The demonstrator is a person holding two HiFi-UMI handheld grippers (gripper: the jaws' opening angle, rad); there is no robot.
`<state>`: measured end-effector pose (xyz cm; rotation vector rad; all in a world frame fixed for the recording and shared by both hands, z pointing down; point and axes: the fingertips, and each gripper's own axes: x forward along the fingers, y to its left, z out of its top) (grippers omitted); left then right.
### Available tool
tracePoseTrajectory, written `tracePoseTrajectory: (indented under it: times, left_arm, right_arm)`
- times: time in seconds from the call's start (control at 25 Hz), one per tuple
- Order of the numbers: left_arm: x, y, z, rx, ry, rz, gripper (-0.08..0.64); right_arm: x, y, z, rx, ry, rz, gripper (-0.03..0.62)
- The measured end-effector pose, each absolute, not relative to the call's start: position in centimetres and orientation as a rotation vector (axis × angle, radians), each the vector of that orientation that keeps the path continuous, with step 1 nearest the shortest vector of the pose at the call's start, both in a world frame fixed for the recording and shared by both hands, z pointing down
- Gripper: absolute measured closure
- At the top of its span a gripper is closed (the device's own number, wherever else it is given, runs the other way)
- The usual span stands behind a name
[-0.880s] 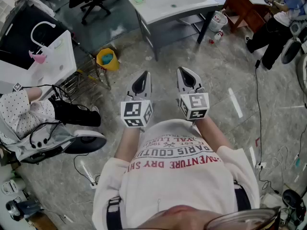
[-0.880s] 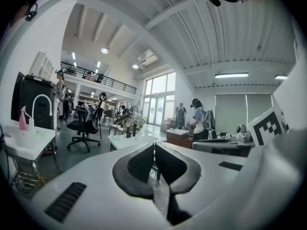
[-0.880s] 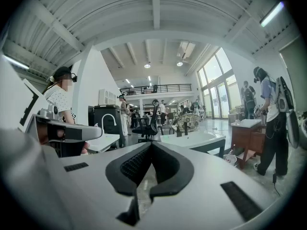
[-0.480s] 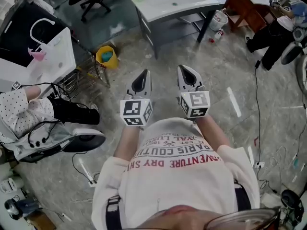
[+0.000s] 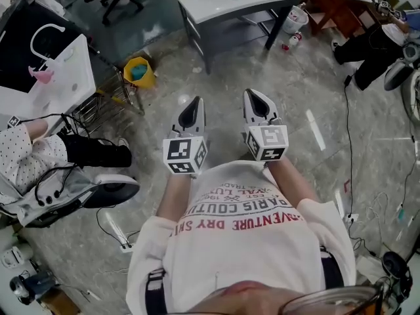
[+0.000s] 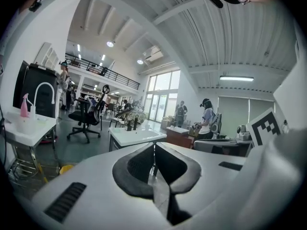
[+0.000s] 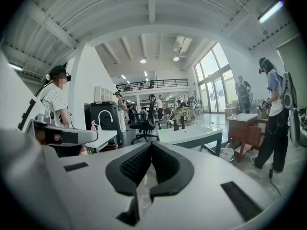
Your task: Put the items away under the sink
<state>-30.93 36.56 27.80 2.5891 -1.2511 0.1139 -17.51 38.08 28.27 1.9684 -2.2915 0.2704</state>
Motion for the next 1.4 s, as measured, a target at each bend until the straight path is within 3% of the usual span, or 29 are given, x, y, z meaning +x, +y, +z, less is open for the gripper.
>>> tracePoseTrajectory:
  times: [0.4, 1.04, 1.4]
  left_arm:
    - [-24.9, 31.5, 28.8, 2.515, -1.36, 0.122, 0.532]
    - [-7.1, 20.2, 27.8, 2.441, -1.476, 0.123, 0.532]
    - [-3.8, 15.1, 28.9, 2.408, -1.474, 0.168, 0.532]
  right_arm:
    - [-10.8, 31.7, 28.6, 1.896, -2.371, 0.279, 0.568]
    - [7.7, 18.8, 28.2, 1.744, -2.452, 0.283, 0.568]
    - [10.5, 15.0, 29.6, 1.705, -2.471, 0.349, 0.568]
